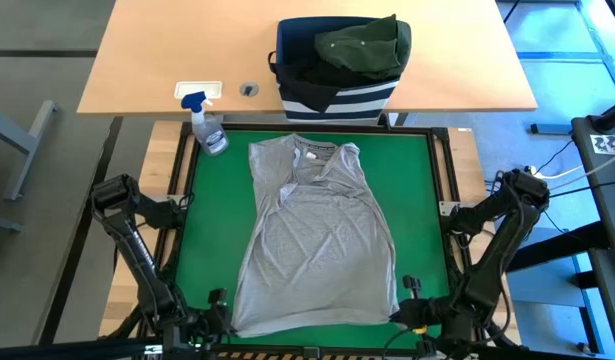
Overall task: Fold Laundry from Bin
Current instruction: Fold the gray shirt
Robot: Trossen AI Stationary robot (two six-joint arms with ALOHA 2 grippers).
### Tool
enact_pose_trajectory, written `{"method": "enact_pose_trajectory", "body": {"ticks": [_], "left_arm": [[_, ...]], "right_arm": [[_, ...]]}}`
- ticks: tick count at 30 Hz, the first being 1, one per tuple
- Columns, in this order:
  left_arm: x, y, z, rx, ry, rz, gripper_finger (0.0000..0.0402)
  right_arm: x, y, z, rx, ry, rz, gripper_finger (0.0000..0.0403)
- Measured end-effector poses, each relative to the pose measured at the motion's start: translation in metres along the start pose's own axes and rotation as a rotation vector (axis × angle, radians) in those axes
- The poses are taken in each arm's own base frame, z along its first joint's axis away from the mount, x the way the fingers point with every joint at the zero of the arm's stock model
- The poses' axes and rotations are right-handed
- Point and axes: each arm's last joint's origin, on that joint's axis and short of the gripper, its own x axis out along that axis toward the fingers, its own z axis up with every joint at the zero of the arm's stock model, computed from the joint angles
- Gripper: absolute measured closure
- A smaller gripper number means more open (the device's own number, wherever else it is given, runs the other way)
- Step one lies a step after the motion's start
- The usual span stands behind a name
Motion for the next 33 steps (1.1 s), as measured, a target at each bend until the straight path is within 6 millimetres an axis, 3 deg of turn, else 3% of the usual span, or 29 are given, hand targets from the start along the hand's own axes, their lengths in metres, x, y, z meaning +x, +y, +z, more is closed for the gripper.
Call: {"method": "enact_pose_trajectory", "body": {"ticks": [13, 21, 33], "left_arm": [[0.001, 0.000, 0.002, 0.027, -0.008, -0.005, 0.0392], [-0.004, -0.016, 0.003, 0.018, -0.039, -0.152, 0.0392], [-0.016, -0.031, -0.013, 0.001, 0.084, -0.305, 0.0392]], "right_arm": [[-0.004, 0.000, 0.004, 0.001, -0.018, -0.039, 0.0398], [-0.006, 0.015, 0.008, 0.055, 0.041, 0.175, 0.0398], [-0.006, 0.054, -0.019, 0.030, 0.166, 0.410, 0.0398]]}}
